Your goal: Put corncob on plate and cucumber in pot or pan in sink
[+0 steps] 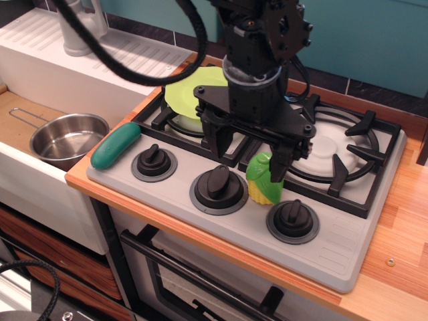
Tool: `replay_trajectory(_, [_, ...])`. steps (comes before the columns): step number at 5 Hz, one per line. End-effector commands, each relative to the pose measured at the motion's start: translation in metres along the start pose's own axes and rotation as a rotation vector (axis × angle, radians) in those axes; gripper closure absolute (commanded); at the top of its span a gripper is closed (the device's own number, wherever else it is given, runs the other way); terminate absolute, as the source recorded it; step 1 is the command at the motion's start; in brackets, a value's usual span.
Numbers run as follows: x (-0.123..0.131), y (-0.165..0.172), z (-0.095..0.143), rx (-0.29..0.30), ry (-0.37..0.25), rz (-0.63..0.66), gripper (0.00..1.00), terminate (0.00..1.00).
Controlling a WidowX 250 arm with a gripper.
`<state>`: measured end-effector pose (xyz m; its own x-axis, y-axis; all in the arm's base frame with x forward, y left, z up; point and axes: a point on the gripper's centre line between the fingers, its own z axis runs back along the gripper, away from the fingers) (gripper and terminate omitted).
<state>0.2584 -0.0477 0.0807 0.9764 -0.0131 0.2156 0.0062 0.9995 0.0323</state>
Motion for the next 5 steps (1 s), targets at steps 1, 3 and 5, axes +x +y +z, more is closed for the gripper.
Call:
replay_trajectory(1, [0.000,0.000,0.000,0.000,0.000,0.000,0.00,0.00])
replay_trajectory(3, [0.009,-0.006,-0.034,-0.037,-0.074,0.004,0.00,0.00])
replay_trajectory(5, [0.015,-0.007,-0.053,-0.061,-0.130,-0.016,0.00,0.00])
